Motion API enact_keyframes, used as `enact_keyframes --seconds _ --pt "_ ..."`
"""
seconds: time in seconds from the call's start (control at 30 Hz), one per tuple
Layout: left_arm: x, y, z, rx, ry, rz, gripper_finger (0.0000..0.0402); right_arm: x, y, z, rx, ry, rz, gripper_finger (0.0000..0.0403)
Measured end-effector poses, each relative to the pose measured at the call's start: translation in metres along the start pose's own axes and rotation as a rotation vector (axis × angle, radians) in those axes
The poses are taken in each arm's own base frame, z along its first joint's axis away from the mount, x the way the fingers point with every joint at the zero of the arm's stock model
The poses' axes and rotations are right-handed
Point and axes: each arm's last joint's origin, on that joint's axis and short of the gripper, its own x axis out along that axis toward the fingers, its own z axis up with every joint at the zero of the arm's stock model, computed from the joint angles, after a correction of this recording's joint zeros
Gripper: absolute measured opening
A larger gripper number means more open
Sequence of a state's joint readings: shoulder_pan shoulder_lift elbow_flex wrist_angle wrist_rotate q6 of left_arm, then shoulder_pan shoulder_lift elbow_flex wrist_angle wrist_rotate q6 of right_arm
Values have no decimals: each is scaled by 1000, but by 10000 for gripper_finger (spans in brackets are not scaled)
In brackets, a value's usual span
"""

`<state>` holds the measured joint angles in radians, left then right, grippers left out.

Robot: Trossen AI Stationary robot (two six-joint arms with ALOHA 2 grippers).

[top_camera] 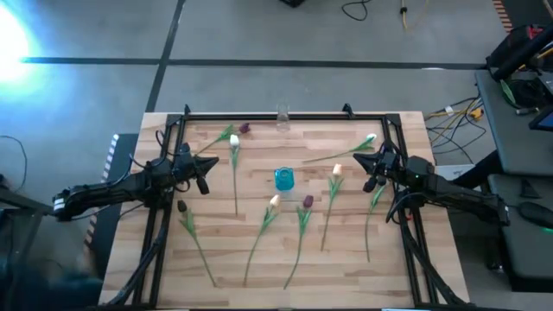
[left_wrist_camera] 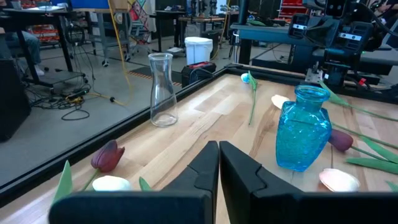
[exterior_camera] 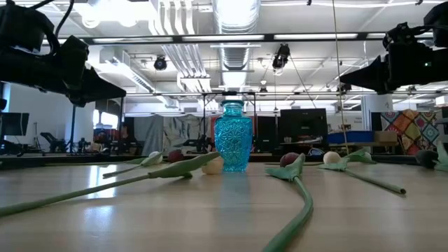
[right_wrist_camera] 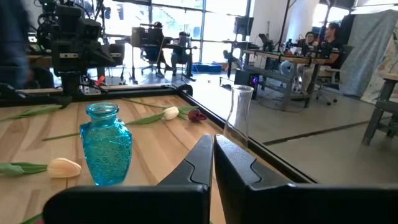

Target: Sort flowers into vase by color

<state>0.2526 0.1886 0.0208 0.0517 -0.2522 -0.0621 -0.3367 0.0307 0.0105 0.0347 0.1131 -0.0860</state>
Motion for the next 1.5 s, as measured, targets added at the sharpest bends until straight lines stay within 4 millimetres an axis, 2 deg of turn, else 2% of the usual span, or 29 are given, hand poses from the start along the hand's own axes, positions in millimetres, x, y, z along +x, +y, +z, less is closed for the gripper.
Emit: enact_keyframes --seconds 1.5 --pt "0 0 0 -1 -4 -1 0 0 -1 0 -1 5 -14 9"
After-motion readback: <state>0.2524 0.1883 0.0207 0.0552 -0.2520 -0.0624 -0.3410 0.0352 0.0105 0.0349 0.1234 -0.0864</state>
